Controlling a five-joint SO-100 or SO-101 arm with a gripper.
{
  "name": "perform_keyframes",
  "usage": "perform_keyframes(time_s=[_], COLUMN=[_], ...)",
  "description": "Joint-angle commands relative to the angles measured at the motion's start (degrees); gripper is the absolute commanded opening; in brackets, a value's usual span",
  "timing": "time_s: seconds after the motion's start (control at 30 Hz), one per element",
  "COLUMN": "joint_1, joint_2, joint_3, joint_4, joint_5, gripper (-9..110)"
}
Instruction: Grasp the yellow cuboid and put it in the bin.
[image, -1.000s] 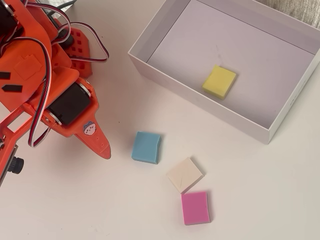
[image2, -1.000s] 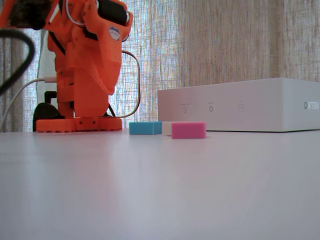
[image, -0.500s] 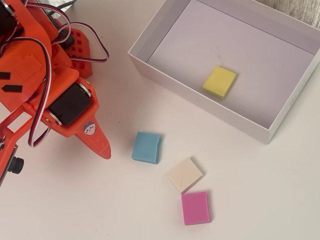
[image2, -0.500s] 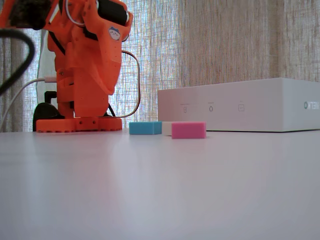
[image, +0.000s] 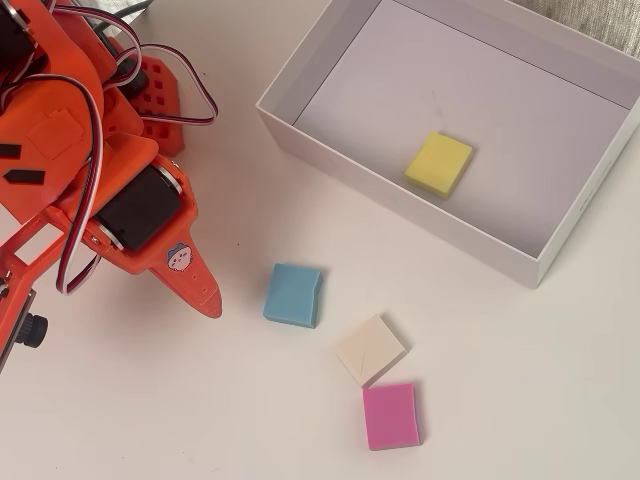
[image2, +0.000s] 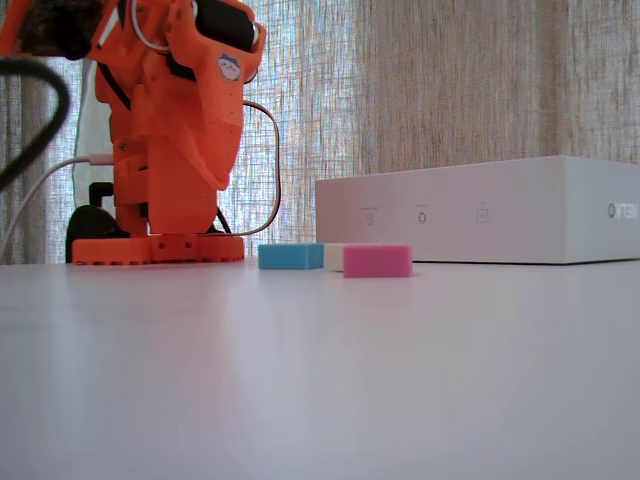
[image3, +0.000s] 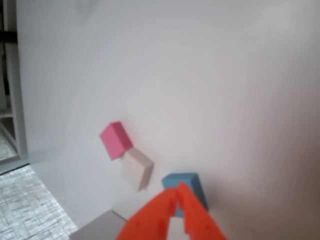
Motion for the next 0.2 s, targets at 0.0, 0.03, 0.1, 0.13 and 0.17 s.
perform_keyframes(time_s=[0.0,0.03,0.1,0.13,0.17], joint_1=[-0.1,-0.1,-0.1,-0.1,-0.1], joint_2=[-0.2,-0.2,-0.2,-0.2,-0.2], joint_3=[-0.3,-0.3,-0.3,-0.3,-0.3], joint_4=[0.2,0.2,0.2,0.2,0.2], joint_5=[-0.6,-0.6,-0.6,-0.6,-0.6], gripper=[-8,-8,-8,-8,-8])
